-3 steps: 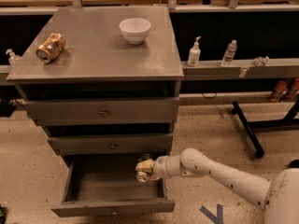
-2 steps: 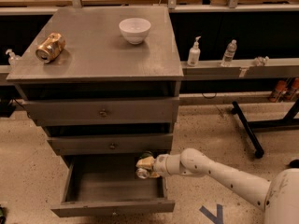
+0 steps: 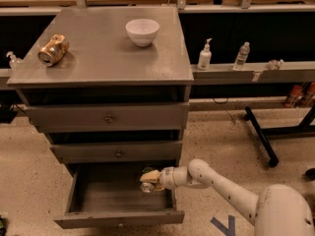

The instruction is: Place green can into bottom drawer

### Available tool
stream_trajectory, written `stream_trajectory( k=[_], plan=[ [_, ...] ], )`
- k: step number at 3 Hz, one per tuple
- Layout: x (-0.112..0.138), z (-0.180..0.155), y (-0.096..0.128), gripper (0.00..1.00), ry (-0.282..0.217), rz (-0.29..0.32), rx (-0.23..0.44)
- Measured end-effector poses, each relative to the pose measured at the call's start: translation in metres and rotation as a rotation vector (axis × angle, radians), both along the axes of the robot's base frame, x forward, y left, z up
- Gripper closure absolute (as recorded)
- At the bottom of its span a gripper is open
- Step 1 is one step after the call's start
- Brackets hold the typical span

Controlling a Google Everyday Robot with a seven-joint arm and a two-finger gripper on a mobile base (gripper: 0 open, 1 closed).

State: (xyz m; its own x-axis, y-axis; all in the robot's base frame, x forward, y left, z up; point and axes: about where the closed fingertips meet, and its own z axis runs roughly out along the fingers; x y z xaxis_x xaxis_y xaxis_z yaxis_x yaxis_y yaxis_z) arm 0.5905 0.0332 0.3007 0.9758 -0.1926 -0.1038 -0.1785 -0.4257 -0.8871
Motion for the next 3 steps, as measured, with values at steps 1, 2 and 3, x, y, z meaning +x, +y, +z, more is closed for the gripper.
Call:
stream_trajectory(
  k=[1,2,3],
  plan=[
    [0.007,-0.039,0.008,1.0,0.006,0.028,0.011],
    [0.014,-0.068,0.016,0.8,0.005,0.043,0.021],
    [0.012,-0.067,0.019,0.49,0.007,0.047,0.022]
  ],
)
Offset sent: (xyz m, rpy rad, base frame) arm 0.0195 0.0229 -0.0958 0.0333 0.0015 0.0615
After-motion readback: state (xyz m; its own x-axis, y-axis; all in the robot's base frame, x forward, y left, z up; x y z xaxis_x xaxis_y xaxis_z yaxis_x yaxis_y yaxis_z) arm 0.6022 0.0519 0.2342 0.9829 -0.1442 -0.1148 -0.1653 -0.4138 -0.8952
